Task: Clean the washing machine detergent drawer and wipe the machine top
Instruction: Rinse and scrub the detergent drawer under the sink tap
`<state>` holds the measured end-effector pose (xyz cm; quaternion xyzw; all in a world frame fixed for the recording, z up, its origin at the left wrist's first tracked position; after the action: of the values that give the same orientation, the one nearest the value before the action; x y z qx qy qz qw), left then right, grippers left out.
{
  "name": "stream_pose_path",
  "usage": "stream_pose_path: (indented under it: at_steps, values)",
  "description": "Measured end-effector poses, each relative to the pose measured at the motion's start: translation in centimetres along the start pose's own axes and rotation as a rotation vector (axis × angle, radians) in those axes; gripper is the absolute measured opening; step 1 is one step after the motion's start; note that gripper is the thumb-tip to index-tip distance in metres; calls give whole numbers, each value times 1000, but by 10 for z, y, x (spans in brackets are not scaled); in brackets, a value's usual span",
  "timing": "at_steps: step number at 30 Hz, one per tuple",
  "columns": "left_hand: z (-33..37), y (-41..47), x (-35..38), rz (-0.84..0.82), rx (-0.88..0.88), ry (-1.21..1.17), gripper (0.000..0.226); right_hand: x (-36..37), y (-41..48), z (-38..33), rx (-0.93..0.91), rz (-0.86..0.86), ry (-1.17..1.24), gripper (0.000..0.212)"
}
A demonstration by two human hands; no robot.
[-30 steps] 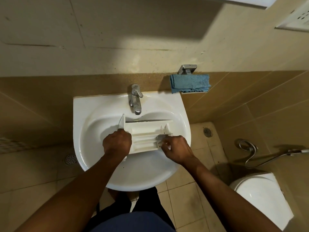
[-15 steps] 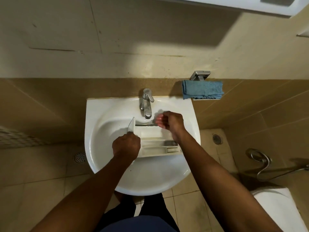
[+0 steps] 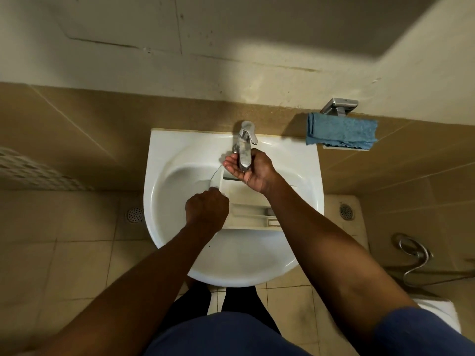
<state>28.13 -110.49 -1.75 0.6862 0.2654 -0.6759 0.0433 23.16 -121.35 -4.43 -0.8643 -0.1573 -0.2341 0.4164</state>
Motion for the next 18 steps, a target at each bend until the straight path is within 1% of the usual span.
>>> stream_pose_path:
  at_steps: [2, 8, 11, 13, 16, 18]
  values:
    - [1, 1, 4, 32, 10, -23, 23, -2, 0, 0, 2, -11, -11, 67]
    - [3, 1, -1, 164, 43, 39, 25, 0, -6, 1, 14, -74, -20, 64]
    - [4, 2, 1, 158, 45, 55, 21, -8, -18, 1, 40, -90, -92, 54]
    - [5, 1, 4, 143, 55, 125, 21, -22, -32, 2, 67, -105, -210, 47]
    - [5, 0, 10, 43, 54, 142, 22, -60, -60, 4, 102, -74, -467, 48]
    - [2, 1, 9, -7, 7, 145, 22, -91, -77, 0, 58, -59, -738, 45]
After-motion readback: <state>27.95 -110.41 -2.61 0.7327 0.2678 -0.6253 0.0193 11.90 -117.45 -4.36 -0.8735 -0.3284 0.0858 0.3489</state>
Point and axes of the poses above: each hand's wrist, its own y-axis towards the middle knuckle, its own x-axis out of the palm, z = x × y, the point moved 10 cm from there along y, towards the middle knuckle, and after that the axes turned 12 degrees about -x, right-handed, at the moved point
